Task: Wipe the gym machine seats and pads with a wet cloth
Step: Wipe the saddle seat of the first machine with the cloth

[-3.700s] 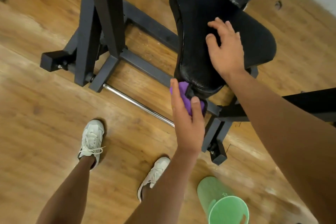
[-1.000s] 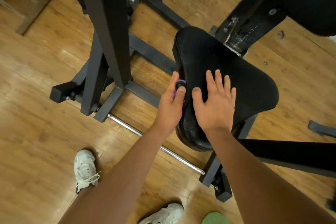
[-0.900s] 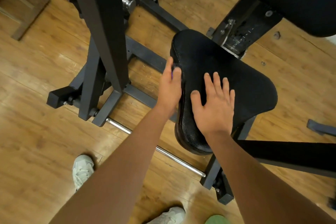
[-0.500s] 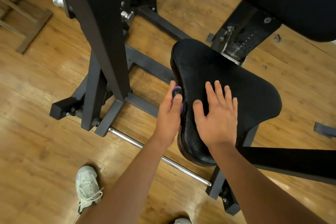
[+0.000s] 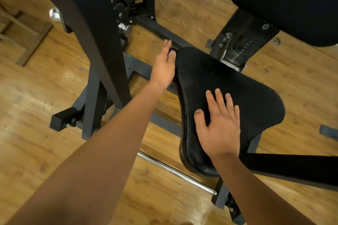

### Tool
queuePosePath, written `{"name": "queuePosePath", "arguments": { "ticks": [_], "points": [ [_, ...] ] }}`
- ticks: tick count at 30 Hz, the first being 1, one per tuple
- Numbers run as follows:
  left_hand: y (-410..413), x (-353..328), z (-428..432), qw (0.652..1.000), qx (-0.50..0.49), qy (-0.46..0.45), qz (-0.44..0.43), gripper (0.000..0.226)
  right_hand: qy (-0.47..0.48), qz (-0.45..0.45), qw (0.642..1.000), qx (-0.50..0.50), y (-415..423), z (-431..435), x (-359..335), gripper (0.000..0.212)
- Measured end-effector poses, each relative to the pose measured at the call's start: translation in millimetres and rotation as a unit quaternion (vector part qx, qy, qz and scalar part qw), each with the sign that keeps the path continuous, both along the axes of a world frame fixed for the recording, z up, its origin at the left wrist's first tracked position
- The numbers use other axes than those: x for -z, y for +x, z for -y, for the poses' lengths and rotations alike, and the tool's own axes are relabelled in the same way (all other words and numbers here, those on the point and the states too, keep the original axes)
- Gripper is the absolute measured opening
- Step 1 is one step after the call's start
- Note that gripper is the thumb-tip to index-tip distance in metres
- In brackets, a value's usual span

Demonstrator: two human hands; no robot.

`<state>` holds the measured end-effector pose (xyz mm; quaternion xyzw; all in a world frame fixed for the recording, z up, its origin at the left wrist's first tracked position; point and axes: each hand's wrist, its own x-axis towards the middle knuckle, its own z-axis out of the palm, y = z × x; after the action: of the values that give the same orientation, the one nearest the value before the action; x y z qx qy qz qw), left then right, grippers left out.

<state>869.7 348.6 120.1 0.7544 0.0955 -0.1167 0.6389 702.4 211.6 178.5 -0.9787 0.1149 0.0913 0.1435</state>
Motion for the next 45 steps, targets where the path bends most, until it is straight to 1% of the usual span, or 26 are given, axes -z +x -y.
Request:
{"name": "queuePosePath", "arguments": {
  "ticks": [1,2,3,6,8,9,11,13,15,18,21,23,26,28,30,32,34,39,41,45],
  "points": [
    [-12.1,-1.2,-0.3,1.0,0.01,0.02,0.019,0.048,-0.001,-0.001,1.0,0.0,0.0,0.9,-0.3,0.063],
    [-29.9,-2.1,0.8,0.999,0.009,0.022,0.025,0.049,-0.003,-0.002,1.0,0.0,0.1,1.9,-0.7,0.063],
    [-51.4,-1.6,3.6,1.0,0.007,0.004,0.019,0.05,-0.004,-0.003,1.0,0.001,0.0,2.4,-1.3,0.063],
    [-122.6,-10.9,16.6,0.995,-0.026,-0.087,-0.042,0.052,-0.003,-0.004,1.0,0.003,0.0,0.2,-3.2,0.063],
    [-155.8,-20.9,21.4,0.978,-0.072,-0.167,-0.103,0.048,-0.001,-0.007,1.0,0.004,0.0,-1.4,-3.8,0.064],
    [-160.9,-24.0,23.2,0.973,-0.084,-0.18,-0.114,0.048,-0.001,-0.008,1.0,0.005,0.0,-1.3,-3.9,0.064],
    [-145.4,-24.1,23.1,0.978,-0.091,-0.163,-0.096,0.049,-0.004,-0.005,1.0,0.005,0.4,-0.7,-4.0,0.064],
    [-110.6,-15.3,20.3,0.979,-0.104,-0.153,-0.082,0.049,-0.004,-0.003,1.0,0.001,0.4,-0.6,-4.2,0.065],
    [-75.7,0.0,15.0,0.98,-0.116,-0.136,-0.088,0.048,0.0,-0.004,1.0,0.0,0.3,-0.1,-4.3,0.065],
    [-36.4,14.0,-1.0,0.983,-0.113,-0.111,-0.097,0.041,0.002,-0.005,1.0,0.0,-0.7,0.3,-4.2,0.065],
    [3.5,14.0,-12.4,0.988,-0.062,-0.118,-0.081,0.033,0.008,-0.002,1.0,0.003,-0.6,-0.9,-3.9,0.064],
    [30.5,11.9,-13.7,0.988,0.004,-0.12,-0.098,0.032,0.012,-0.003,1.0,0.005,0.2,-2.2,-3.1,0.064],
    [56.4,12.4,-17.3,0.983,0.098,-0.097,-0.119,0.032,0.009,-0.009,1.0,-0.001,0.6,-1.6,-2.0,0.063],
    [54.1,15.5,-20.0,0.979,0.108,-0.113,-0.13,0.032,0.006,-0.009,1.0,0.001,1.5,0.6,-1.7,0.063],
    [36.9,17.7,-26.8,0.975,0.076,-0.152,-0.14,0.03,0.003,-0.01,1.0,0.0,2.4,0.9,-2.5,0.063],
    [10.7,16.3,-32.8,0.973,0.057,-0.173,-0.144,0.03,0.002,-0.012,1.0,-0.003,4.1,1.9,-3.5,0.062],
    [-20.9,12.3,-30.1,0.973,0.054,-0.179,-0.138,0.033,0.002,-0.009,1.0,-0.001,4.4,4.8,-3.8,0.063],
    [-84.9,4.2,-16.6,0.96,0.052,-0.24,-0.138,0.04,-0.001,-0.003,1.0,0.004,4.7,2.8,0.2,0.062],
    [-105.3,4.2,-14.8,0.961,0.078,-0.228,-0.135,0.042,-0.004,0.005,1.0,0.007,5.9,3.0,2.9,0.061],
    [-143.2,-7.5,-22.3,0.973,0.104,-0.151,-0.138,0.042,0.0,0.007,1.0,0.012,5.6,2.5,5.1,0.06]
  ]
}}
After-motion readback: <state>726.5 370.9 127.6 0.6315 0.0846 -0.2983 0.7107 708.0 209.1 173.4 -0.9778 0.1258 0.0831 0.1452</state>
